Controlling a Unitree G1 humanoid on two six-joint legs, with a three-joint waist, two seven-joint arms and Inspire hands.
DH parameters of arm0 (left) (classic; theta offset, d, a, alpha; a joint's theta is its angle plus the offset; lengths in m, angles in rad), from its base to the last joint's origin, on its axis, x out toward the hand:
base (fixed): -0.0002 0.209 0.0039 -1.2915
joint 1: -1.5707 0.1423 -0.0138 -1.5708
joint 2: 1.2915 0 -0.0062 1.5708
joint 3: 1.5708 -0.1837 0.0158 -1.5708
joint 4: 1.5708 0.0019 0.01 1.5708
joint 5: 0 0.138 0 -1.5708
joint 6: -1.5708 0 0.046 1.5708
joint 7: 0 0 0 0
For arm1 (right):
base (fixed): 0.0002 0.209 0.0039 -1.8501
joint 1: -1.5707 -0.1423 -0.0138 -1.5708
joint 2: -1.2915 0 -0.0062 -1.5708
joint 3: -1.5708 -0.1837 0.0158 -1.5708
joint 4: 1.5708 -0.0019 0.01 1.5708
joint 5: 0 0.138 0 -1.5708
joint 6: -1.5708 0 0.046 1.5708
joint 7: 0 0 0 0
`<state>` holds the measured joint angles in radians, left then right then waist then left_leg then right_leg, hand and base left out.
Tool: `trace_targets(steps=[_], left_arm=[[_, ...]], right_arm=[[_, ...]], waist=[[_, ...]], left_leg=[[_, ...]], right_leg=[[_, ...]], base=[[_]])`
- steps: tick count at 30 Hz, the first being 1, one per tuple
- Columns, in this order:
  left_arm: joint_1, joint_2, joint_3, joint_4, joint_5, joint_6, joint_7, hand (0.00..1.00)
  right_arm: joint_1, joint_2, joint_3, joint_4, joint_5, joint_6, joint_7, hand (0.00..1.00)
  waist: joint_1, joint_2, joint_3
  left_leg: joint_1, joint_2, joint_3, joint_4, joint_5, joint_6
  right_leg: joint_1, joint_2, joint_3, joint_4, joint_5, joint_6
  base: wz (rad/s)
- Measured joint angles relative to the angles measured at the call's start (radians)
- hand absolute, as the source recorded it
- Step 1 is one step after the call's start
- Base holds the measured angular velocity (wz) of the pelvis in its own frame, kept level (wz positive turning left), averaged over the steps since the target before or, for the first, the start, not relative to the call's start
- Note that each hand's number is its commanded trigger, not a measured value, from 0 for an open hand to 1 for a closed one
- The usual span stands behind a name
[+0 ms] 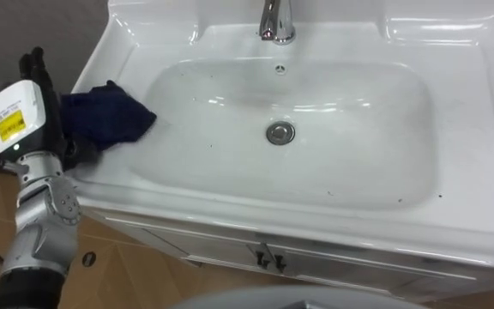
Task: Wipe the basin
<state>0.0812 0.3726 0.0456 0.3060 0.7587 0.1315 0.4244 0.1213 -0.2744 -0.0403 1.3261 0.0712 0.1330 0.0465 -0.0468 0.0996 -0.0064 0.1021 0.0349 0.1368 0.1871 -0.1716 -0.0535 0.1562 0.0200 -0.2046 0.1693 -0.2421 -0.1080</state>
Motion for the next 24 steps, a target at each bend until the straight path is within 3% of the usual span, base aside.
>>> trace_targets(steps=[12, 17, 21, 24], left_arm=[[0.0, 0.0, 0.0, -0.007, -0.005, 0.012, -0.004, 0.0], [0.0, -0.007, 0.0, -0.013, -0.062, -0.012, 0.003, 0.0], [-0.004, -0.012, 0.007, -0.052, -0.229, -0.037, 0.006, 0.0], [-0.005, -0.019, 0.057, -0.11, -0.382, -0.075, 0.005, 0.0]], right_arm=[[-0.003, 0.0, 0.022, 0.002, -0.001, 0.0, 0.001, 0.0], [-0.005, 0.001, 0.047, 0.002, 0.001, -0.005, 0.0, 0.0], [-0.016, 0.002, 0.049, 0.007, -0.007, -0.014, 0.001, 0.0], [-0.029, 0.002, 0.044, 0.006, -0.019, -0.022, 0.01, 0.0]], waist=[[0.0, -0.003, 0.0022], [-0.001, -0.007, 0.0035], [-0.005, -0.008, 0.0067], [-0.007, -0.012, 0.0098]], left_leg=[[0.001, 0.0, -0.001, 0.001, 0.0, 0.0], [0.0, -0.001, -0.001, 0.001, 0.0, 0.0], [-0.004, -0.001, -0.006, 0.002, -0.001, 0.001], [-0.003, -0.001, -0.007, 0.001, -0.001, 0.001]], right_leg=[[0.0, 0.0, 0.006, -0.001, 0.0, 0.0], [0.001, 0.0, 0.002, 0.0, 0.0, 0.001], [0.0, 0.0, -0.007, -0.001, 0.0, 0.001], [0.001, -0.001, -0.01, -0.001, 0.0, 0.001]], base=[[0.0], [0.01], [0.05], [0.01]])
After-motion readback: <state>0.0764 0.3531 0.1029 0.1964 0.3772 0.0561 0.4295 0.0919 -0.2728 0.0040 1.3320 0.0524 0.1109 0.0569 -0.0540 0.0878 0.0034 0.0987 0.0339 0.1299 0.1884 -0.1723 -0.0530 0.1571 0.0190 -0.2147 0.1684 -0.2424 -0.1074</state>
